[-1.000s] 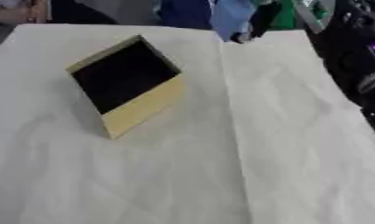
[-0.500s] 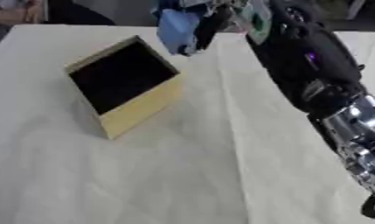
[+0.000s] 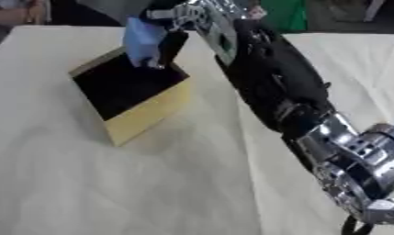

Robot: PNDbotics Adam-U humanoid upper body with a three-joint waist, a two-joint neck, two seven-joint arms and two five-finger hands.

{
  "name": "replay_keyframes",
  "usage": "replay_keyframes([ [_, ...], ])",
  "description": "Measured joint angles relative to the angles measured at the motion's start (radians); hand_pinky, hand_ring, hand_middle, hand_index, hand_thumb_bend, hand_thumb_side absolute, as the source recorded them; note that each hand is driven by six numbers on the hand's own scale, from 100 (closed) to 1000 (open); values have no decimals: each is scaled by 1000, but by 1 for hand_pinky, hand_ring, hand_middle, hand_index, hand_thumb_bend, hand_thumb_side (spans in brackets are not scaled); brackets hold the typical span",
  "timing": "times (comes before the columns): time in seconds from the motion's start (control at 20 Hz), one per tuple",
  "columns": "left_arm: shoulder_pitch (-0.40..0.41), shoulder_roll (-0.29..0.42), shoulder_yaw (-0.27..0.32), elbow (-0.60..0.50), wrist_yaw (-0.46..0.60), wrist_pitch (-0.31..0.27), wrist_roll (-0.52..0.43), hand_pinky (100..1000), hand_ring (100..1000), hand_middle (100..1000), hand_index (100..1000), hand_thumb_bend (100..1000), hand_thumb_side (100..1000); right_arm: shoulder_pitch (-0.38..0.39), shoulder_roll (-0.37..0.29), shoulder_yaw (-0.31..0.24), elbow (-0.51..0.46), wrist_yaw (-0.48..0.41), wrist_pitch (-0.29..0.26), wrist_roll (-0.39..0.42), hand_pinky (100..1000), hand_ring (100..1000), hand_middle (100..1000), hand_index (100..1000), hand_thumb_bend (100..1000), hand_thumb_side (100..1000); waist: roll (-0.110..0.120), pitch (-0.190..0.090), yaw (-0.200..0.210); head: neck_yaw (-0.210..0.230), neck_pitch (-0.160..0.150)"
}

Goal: Pick up objects on the table and place them in the box.

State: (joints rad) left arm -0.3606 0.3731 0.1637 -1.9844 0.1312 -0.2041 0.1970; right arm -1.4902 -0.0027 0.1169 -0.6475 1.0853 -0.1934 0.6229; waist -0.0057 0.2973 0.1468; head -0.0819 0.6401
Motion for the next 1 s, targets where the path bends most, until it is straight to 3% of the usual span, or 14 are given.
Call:
replay_keyframes([
  [0.1, -1, -4, 0, 0, 1, 1, -1, 664, 603, 614, 873, 100, 892, 0, 12, -4, 1, 13, 7, -13, 824, 845, 727, 873, 100, 377, -1, 1, 3, -1, 0],
  [0.2, -1, -4, 0, 0, 1, 2, -2, 664, 603, 614, 873, 100, 892, 0, 18, -6, 5, 22, 10, -18, 843, 861, 748, 903, 100, 325, -3, 2, 3, -2, -1],
  [0.25, -1, -4, 0, 0, 1, 2, -2, 664, 603, 614, 873, 100, 891, 0, 21, -6, 9, 28, 10, -17, 897, 898, 802, 955, 100, 326, -3, 2, 4, -2, -2],
  [0.4, -2, -4, 0, 0, 1, 2, -3, 664, 603, 614, 874, 100, 890, 0, 29, -1, 17, 71, -4, 2, 963, 949, 901, 1000, 103, 424, -3, 2, 6, -4, -5],
  [0.45, -2, -5, 0, 0, 1, 2, -3, 664, 603, 614, 874, 100, 890, 0, 32, 2, 19, 91, -12, 14, 992, 975, 963, 1000, 271, 466, -3, 2, 7, -4, -6],
  [0.65, -4, -5, 0, 0, 2, 2, -3, 664, 603, 614, 874, 100, 888, 0, 34, 7, 20, 208, -39, 59, 1000, 1000, 1000, 1000, 448, 514, -3, 3, 8, -5, -8],
  [0.8, -9, -5, 0, 0, 2, 2, -5, 664, 604, 614, 874, 100, 886, 0, 42, 5, 21, 286, -45, 69, 1000, 1000, 1000, 1000, 511, 574, -3, 4, 8, -7, -9],
  [1.0, -9, -5, 0, 0, 2, 2, -6, 664, 604, 613, 875, 100, 887, 0, 51, -5, 27, 337, -48, 66, 1000, 1000, 1000, 1000, 525, 602, -3, 5, 10, -7, -9],
])
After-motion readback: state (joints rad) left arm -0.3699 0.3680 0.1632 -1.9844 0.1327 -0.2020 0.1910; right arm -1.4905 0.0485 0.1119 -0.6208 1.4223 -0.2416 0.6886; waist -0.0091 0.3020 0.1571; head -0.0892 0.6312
